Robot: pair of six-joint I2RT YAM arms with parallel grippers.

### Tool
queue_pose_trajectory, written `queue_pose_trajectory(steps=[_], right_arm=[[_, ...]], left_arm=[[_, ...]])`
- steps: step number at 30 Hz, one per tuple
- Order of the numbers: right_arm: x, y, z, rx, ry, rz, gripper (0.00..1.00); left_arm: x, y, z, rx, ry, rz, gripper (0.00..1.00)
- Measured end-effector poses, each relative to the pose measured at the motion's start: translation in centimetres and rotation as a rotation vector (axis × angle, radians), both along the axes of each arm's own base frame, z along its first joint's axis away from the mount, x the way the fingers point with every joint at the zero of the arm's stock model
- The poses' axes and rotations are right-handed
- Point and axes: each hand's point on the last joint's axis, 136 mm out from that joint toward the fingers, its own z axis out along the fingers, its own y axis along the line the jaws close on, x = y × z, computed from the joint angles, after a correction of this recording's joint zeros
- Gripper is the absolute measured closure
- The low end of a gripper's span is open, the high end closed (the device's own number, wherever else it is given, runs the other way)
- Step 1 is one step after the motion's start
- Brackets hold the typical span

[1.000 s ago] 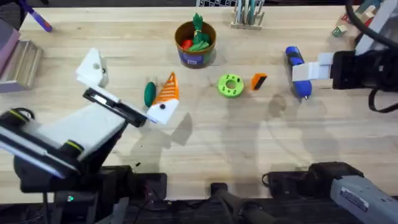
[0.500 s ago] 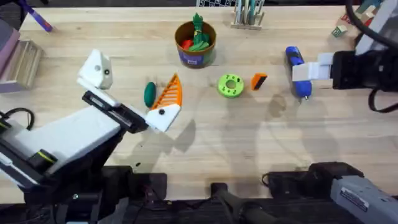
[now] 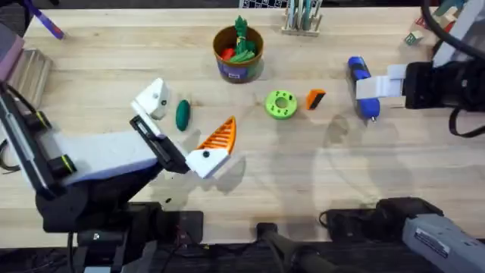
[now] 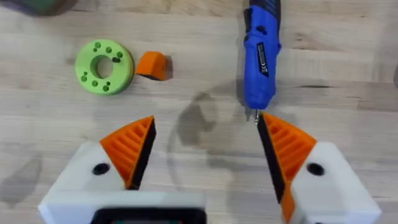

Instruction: Pick up the gripper from the table and insert it into the empty holder that is missing its gripper. Then pick up a screw, insert it into the mounting hole, and use the screwdriver to tighten it. Finally, clean up the table by picking up the vegetable and placing it into the bucket.

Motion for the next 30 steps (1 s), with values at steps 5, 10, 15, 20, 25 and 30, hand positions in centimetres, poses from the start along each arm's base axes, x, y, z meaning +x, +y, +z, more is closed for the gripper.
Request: queue_pose_trajectory(steps=[5,10,15,20,25,30], right_arm=[[0.0,0.0,0.0,0.000,0.000,0.000,0.011],[0.0,0.0,0.0,0.000,0.000,0.000,0.011],[0.0,0.0,0.0,0.000,0.000,0.000,0.010],[0.0,0.0,0.0,0.000,0.000,0.000,0.010],[0.0,0.0,0.0,0.000,0.000,0.000,0.010],[0.0,0.0,0.0,0.000,0.000,0.000,0.010]], left_arm=[[-0.1,-0.3,-1.0,-0.003,0.062,-0.028,0.015],[0.0,-0.4,-2.3,-0.004,0.132,-0.039,0.016],[-0.1,-0.6,-3.1,-0.003,0.177,-0.051,0.015],[-0.2,-0.8,-4.3,-0.003,0.242,-0.072,0.015],[-0.3,-0.9,-5.5,-0.004,0.308,-0.080,0.015],[-0.5,-0.9,-6.5,-0.007,0.367,-0.087,0.016]])
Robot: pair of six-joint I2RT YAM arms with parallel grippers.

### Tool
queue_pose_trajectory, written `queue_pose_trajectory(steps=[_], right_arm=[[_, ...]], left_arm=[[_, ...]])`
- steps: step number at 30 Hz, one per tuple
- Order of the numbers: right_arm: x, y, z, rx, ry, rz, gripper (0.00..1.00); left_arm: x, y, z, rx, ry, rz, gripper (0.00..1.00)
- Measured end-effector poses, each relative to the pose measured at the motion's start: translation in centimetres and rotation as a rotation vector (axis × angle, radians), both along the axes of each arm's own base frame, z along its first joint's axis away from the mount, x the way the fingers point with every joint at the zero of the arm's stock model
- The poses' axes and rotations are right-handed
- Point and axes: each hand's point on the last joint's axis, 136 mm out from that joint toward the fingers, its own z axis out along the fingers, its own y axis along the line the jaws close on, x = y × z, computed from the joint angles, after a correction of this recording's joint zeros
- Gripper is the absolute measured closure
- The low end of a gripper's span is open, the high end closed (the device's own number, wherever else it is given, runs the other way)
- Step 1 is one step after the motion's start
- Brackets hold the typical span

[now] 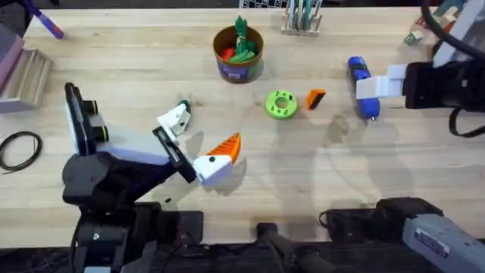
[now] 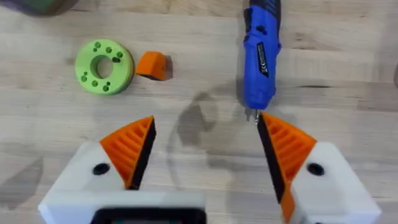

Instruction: Pick up the gripper from the table and insert it into the empty holder that is missing its gripper. Then pick up a screw, insert it into the mounting hole, and use the screwdriver to tighten it. Finally, clean up the table by picking up the vegetable and placing it into the bucket.

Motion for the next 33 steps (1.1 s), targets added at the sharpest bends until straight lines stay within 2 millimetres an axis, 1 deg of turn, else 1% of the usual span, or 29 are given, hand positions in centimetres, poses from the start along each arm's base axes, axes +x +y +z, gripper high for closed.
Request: queue_pose_trajectory(steps=[7,15,19,33], right_arm=[[0.0,0.0,0.0,0.000,0.000,0.000,0.010],[0.0,0.0,0.0,0.000,0.000,0.000,0.010],[0.0,0.0,0.0,0.000,0.000,0.000,0.010],[0.0,0.0,0.0,0.000,0.000,0.000,0.010]], left_arm=[[-0.1,0.0,0.0,0.032,-0.040,-0.006,0.014],[-0.5,-0.3,-0.1,0.131,-0.176,-0.043,0.014],[-0.7,-0.5,-0.1,0.159,-0.218,-0.062,0.015],[-1.6,-1.0,-0.1,0.171,-0.249,-0.122,0.015]])
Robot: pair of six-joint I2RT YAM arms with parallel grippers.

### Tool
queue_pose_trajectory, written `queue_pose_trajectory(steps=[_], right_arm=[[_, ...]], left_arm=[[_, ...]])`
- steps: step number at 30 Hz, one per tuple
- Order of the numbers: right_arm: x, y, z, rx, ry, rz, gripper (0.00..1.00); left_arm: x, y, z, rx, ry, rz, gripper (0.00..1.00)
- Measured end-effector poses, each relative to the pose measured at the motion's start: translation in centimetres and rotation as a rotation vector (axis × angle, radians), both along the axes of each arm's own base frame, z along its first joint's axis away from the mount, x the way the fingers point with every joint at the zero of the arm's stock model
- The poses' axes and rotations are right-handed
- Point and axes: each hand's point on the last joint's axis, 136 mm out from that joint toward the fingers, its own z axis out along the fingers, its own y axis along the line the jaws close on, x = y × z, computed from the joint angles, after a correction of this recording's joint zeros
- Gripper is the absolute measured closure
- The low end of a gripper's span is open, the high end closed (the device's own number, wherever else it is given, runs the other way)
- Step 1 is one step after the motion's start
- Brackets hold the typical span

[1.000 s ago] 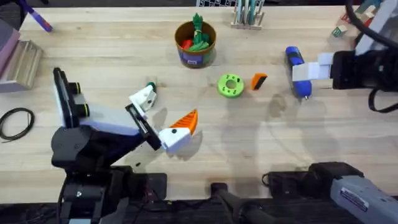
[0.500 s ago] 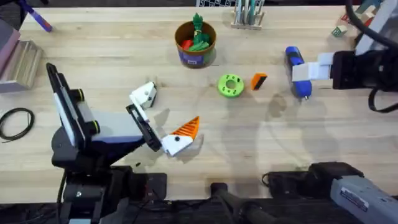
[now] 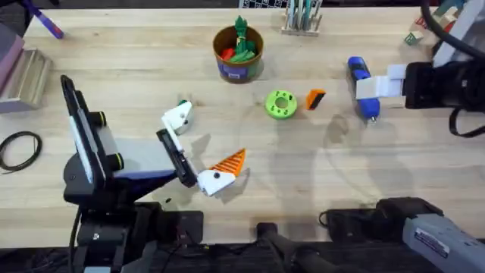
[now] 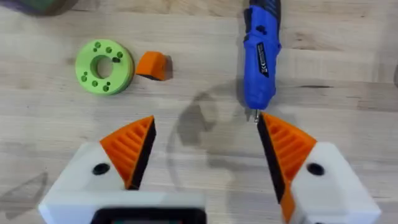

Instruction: Pick up the gripper from the table and insert it into the empty holder that is missing its gripper. Then pick up a screw, insert it into the mounting hole, and use the screwdriver to tighten it. Finally, clean up the table by picking up the vegetable and placing it into the bucket.

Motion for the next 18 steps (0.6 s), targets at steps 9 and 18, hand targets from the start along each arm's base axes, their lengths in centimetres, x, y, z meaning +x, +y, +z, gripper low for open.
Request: queue_pose_trajectory(steps=[9,18], right_arm=[[-0.01,0.00,0.00,0.000,0.000,0.000,0.010],[-0.01,0.00,0.00,0.000,0.000,0.000,0.009]], left_arm=[[-0.12,-0.07,0.01,-0.002,0.002,-0.008,0.015],[-0.26,-0.15,0.00,-0.014,0.023,-0.016,0.015]])
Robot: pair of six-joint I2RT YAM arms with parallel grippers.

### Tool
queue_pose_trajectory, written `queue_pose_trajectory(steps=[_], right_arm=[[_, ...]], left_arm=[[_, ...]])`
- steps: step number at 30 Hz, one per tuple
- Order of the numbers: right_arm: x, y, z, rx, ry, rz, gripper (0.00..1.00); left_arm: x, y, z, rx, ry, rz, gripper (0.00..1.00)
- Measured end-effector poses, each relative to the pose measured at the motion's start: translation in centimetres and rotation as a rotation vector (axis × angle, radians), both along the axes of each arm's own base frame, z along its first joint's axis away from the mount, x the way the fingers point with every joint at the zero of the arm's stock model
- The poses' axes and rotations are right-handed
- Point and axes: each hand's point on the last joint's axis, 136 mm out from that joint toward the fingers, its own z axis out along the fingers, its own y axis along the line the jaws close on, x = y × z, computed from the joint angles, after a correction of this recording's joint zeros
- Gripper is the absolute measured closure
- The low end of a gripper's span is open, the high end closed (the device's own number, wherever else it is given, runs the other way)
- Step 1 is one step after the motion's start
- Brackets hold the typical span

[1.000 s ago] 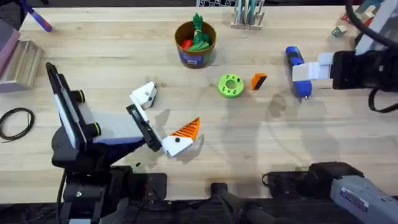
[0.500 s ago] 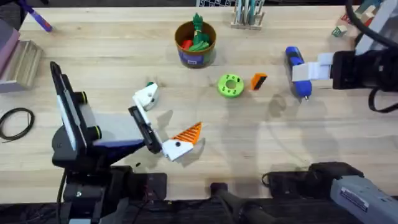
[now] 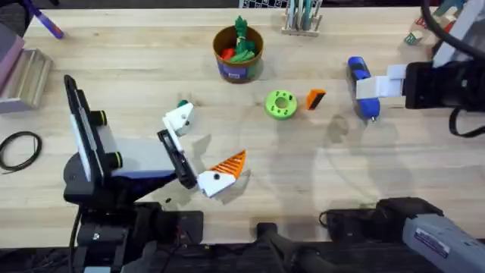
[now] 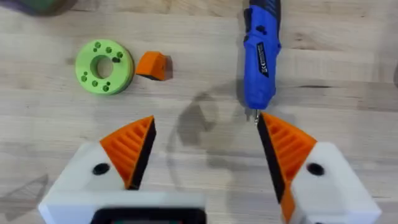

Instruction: Pick up the gripper from the table and insert it into the empty holder that is missing its gripper. Then pick up a screw, insert it into the mounting hole, and use the screwdriver to tighten it. Finally, clean up the table by picking up the vegetable and placing it into the bucket.

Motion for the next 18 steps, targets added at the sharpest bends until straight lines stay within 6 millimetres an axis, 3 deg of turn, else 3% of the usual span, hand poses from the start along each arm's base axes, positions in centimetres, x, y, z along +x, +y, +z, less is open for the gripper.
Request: queue_pose_trajectory(steps=[18], right_arm=[[0.00,0.00,0.00,0.000,0.000,0.000,0.010]], left_arm=[[-0.53,-0.29,-0.05,-0.005,0.009,-0.034,0.015]])
